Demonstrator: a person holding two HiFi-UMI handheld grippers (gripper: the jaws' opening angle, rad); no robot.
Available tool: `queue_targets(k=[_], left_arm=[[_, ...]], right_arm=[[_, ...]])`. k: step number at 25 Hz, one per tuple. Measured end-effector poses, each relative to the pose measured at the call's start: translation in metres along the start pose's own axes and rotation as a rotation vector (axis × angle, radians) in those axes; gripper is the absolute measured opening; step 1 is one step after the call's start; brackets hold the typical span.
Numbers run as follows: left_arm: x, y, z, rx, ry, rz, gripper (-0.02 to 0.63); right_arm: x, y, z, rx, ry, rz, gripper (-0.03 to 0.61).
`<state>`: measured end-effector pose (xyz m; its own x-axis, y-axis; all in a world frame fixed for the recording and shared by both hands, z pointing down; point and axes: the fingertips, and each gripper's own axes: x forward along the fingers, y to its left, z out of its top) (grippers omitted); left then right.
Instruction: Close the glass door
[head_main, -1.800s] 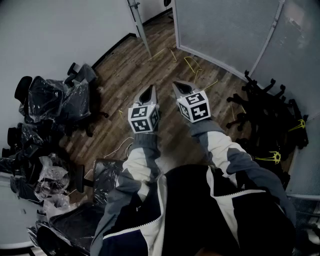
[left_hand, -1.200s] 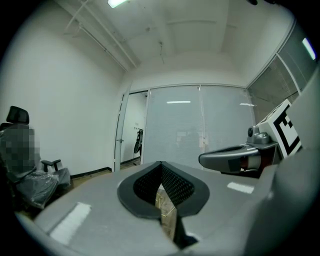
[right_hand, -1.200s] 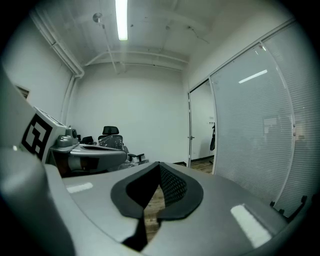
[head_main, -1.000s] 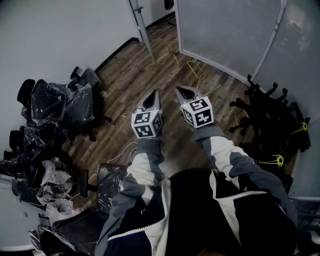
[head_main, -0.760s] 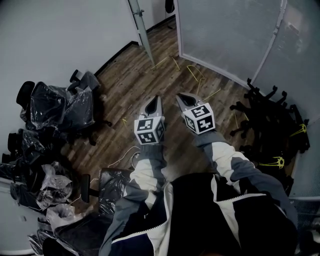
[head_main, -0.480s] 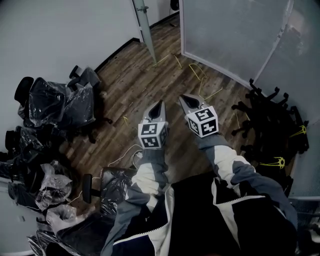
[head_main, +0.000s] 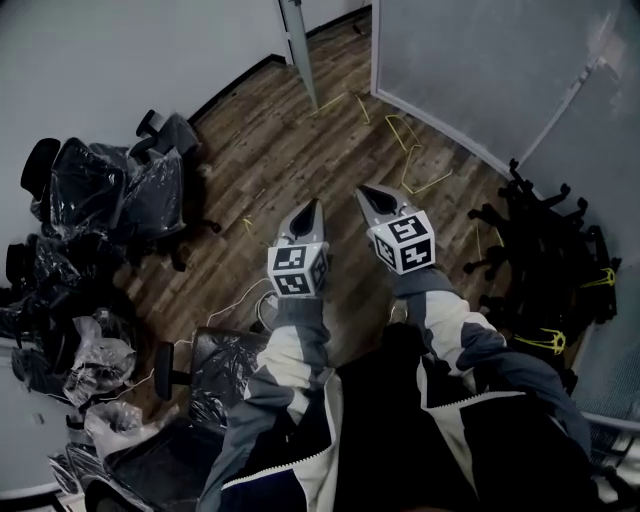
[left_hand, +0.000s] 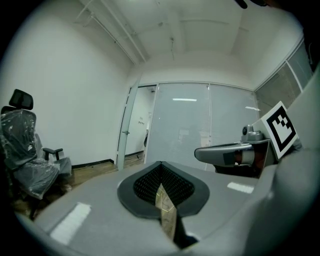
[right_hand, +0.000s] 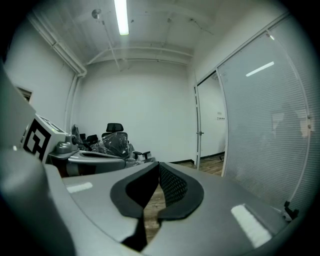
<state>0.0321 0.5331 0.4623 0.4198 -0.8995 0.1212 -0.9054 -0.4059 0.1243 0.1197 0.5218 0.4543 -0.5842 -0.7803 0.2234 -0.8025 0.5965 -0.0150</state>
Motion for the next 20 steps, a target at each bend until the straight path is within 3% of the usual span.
queue_targets(k=[6,13,20], left_arm=[[0.089,-0.008,0.009,-0.026,0.04,0.046,0.003],[0.189,-0.035,0.039,0.031,0.038,0.062,0.003],[0.246,-0.043,0.045,0.055,0.049,0.059,0.003]], right_arm=[[0.036,-0.073,0.014,0.036,-0.035,0.071,0.008],[0.061,-0.177,0.038,0.045,-0.068,0.085,0.008],[0.084,-0.225,0.034,0.046,-0.052,0.107,0.008]])
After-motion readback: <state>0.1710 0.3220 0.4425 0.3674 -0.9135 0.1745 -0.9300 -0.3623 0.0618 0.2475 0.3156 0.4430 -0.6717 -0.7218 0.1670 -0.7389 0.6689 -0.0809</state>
